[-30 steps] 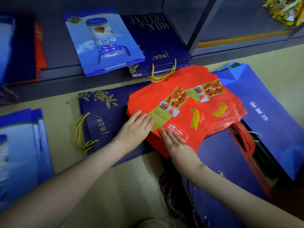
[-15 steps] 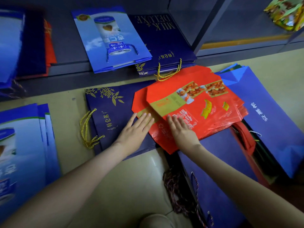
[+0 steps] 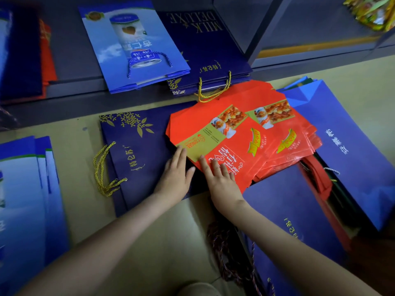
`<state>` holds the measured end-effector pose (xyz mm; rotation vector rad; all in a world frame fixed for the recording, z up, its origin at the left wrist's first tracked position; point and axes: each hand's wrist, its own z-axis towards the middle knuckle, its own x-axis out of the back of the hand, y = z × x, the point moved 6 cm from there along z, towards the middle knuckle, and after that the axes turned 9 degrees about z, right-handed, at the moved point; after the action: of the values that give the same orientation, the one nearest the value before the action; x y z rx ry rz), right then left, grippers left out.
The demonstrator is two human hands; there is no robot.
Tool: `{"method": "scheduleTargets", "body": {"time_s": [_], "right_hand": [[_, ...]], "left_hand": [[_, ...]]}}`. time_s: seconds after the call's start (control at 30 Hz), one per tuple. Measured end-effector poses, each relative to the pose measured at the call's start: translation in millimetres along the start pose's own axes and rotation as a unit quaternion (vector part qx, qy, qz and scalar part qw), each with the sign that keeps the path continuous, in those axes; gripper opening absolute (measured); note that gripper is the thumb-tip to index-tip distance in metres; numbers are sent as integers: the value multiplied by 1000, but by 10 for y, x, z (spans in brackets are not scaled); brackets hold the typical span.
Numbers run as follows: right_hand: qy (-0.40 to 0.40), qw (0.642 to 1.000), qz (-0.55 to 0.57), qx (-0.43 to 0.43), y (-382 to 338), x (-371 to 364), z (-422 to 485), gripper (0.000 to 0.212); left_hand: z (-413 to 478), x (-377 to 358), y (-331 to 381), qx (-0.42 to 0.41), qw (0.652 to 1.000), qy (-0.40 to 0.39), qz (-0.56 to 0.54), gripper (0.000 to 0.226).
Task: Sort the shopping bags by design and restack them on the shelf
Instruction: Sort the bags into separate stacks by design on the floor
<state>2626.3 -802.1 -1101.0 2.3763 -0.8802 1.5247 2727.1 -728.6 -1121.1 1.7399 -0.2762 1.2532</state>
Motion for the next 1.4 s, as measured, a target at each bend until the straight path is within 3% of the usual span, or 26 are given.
{"method": "scheduleTargets", "body": {"time_s": [0.07, 0.17, 0.23, 0.3, 0.37, 0.43, 0.47, 0.53, 0.6, 0.77, 0.83, 0.9, 0.97, 1.03, 1.1, 1.17, 1.23, 1.3, 1.33, 1.4], "right_hand": [[15, 999, 40, 19, -92, 44, -48, 71], [-12, 982, 147, 118, -406, 4, -113, 74], [-63, 955, 206, 205, -584, -76, -134, 73], [-87, 934, 252, 240, -596, -84, -92, 66], [3, 934, 295, 200, -429, -7, 71, 64], [133, 948, 272, 97, -141, 26, 256, 76], [149, 956, 249, 23, -5, -23, 337, 85], [84, 963, 238, -92, 148, -226, 447, 100], [28, 961, 253, -107, 110, -375, 490, 100], [76, 949, 285, -108, 22, -381, 537, 96], [100, 917, 358, -142, 154, -319, 519, 88], [132, 853, 476, -167, 281, -206, 437, 72], [179, 823, 520, -141, 337, -35, 347, 64], [219, 839, 490, -88, 307, 119, 289, 71], [216, 899, 377, -51, 196, 143, 273, 88], [166, 957, 228, -59, 20, 55, 213, 104], [55, 988, 145, -14, -281, -89, 111, 120], [-80, 985, 106, 113, -751, -282, -85, 125], [-110, 976, 85, 168, -943, -365, -187, 127], [-49, 971, 47, 230, -1177, -411, -343, 119]], "left_hand": [[2, 128, 63, 127, 976, 63, -167, 63], [-34, 134, -8, 278, 908, 63, -306, 82], [-102, 180, -158, 302, 907, 33, -292, 87], [-222, 326, -422, 301, 930, 19, -209, 88], [-386, 513, -737, 287, 950, 12, -122, 93], [-547, 660, -1003, 258, 962, 1, -89, 98], [-624, 718, -1100, 243, 967, -7, -75, 99], [-758, 821, -1224, 228, 973, -16, -33, 98], [-827, 859, -1255, 216, 976, -26, -14, 97], [-841, 851, -1256, 203, 977, -39, -44, 100], [-797, 876, -1206, 161, 981, -24, -105, 99], [-761, 920, -1179, 149, 975, 6, -167, 99], [-741, 943, -1173, 169, 969, 43, -175, 100], [-748, 939, -1153, 193, 969, 56, -143, 102], [-764, 878, -1161, 209, 973, 19, -94, 106], [-784, 823, -1160, 210, 975, -25, -65, 110], [-794, 820, -1116, 205, 975, -46, -74, 104], [-761, 849, -1070, 187, 975, -38, -113, 94], [-742, 886, -1049, 178, 972, -29, -148, 90], [-711, 972, -1026, 153, 962, -7, -228, 85]]}}
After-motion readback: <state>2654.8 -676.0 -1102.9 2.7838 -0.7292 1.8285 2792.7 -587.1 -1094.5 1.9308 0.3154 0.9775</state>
